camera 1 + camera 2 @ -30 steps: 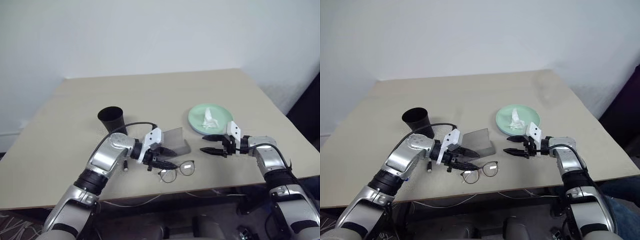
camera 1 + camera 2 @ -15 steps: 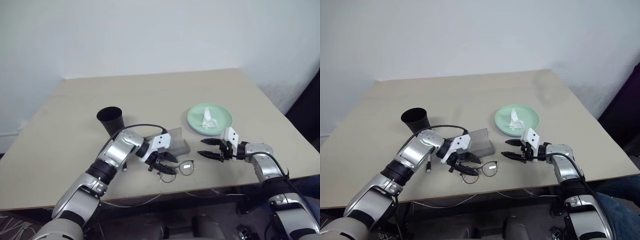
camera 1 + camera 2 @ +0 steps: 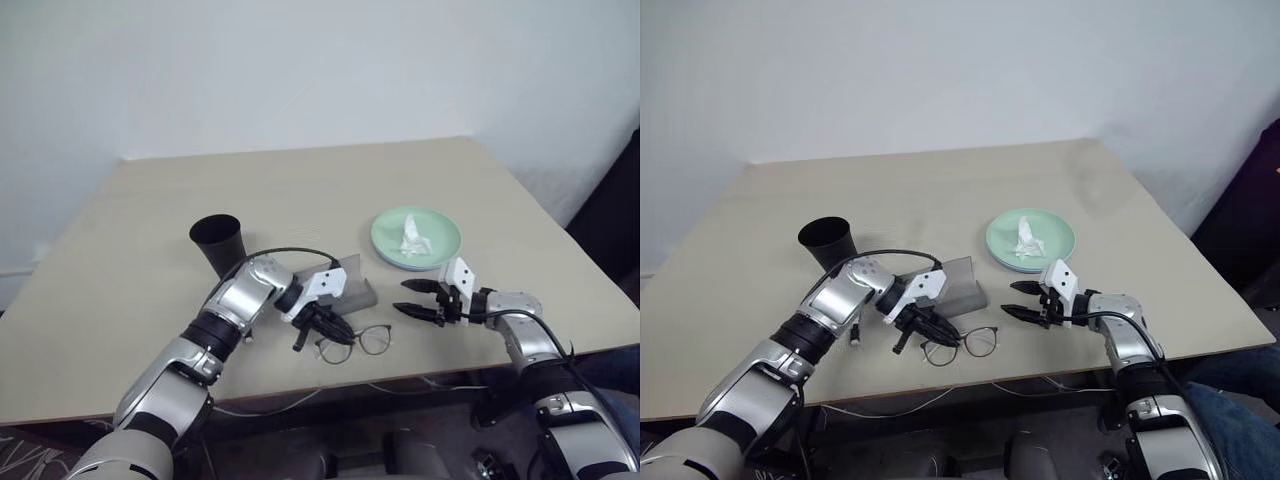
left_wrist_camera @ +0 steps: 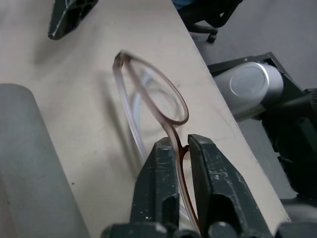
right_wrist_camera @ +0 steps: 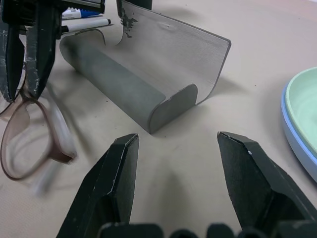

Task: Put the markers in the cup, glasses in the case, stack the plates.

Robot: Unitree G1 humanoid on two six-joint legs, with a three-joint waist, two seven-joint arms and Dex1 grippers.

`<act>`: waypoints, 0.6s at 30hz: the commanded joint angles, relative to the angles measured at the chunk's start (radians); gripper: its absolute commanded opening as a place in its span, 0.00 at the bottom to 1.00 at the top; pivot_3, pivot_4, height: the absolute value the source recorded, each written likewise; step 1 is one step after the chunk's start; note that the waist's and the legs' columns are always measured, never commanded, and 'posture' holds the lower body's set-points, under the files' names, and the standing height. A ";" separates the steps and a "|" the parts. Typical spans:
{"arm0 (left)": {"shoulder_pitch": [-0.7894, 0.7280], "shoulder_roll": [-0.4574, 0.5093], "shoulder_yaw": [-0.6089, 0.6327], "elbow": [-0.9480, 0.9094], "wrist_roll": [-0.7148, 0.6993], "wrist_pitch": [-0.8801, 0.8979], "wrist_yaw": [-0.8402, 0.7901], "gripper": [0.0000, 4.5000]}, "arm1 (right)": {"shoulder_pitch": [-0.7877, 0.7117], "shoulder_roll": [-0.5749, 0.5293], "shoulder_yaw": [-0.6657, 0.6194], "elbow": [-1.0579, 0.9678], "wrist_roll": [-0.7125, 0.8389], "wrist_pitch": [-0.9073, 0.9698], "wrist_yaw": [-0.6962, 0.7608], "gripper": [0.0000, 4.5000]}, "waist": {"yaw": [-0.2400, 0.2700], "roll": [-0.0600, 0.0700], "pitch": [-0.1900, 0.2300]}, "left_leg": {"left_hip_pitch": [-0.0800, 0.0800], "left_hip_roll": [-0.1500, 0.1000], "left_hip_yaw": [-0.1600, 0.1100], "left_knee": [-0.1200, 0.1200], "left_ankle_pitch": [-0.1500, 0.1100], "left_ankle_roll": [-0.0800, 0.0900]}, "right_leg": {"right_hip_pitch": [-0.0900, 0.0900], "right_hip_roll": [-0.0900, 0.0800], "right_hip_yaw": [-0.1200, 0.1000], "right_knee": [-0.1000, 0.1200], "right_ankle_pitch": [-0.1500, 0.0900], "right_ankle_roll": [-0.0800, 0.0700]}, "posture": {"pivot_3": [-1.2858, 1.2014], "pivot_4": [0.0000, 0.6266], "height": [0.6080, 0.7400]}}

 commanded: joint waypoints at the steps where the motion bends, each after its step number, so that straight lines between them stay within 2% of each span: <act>1: -0.021 -0.003 0.009 0.004 0.019 -0.014 0.004 0.10 | -0.010 -0.004 -0.014 -0.036 0.016 -0.022 -0.007 0.61 | 0.000 0.000 0.000 | 0.000 0.000 0.000 0.000 0.000 0.000 | 0.000 0.000 0.000 0.001 0.000 0.000 | 0.52 0.00 1.00; 7: -0.018 -0.008 0.017 0.007 0.010 -0.008 0.008 0.10 | -0.018 -0.007 -0.012 -0.026 0.012 -0.023 -0.007 0.61 | 0.000 0.000 0.000 | 0.001 0.000 0.001 0.002 0.000 0.000 | 0.000 0.001 0.002 0.005 0.000 0.000 | 0.52 0.00 1.00; 8: -0.017 -0.008 0.021 0.004 0.006 -0.004 0.008 0.03 | -0.019 -0.008 -0.012 -0.024 0.012 -0.023 -0.007 0.61 | 0.000 0.000 0.000 | 0.001 0.000 0.001 0.003 0.000 0.000 | 0.000 0.001 0.003 0.005 0.000 0.000 | 0.52 0.00 1.00; 9: -0.016 -0.008 0.026 -0.001 0.001 0.001 0.008 0.01 | -0.020 -0.008 -0.012 -0.022 0.011 -0.024 -0.007 0.61 | 0.000 0.000 0.000 | 0.001 0.000 0.001 0.003 0.000 0.000 | 0.000 0.001 0.003 0.006 0.000 0.000 | 0.52 0.00 1.00; 18: 0.005 0.012 0.087 -0.100 -0.077 0.087 -0.008 0.01 | -0.046 -0.008 -0.012 0.028 0.001 -0.043 -0.012 0.61 | 0.000 -0.001 0.000 | 0.001 0.000 0.003 0.007 0.000 0.000 | 0.000 0.002 0.005 0.008 0.000 0.000 | 0.52 0.00 1.00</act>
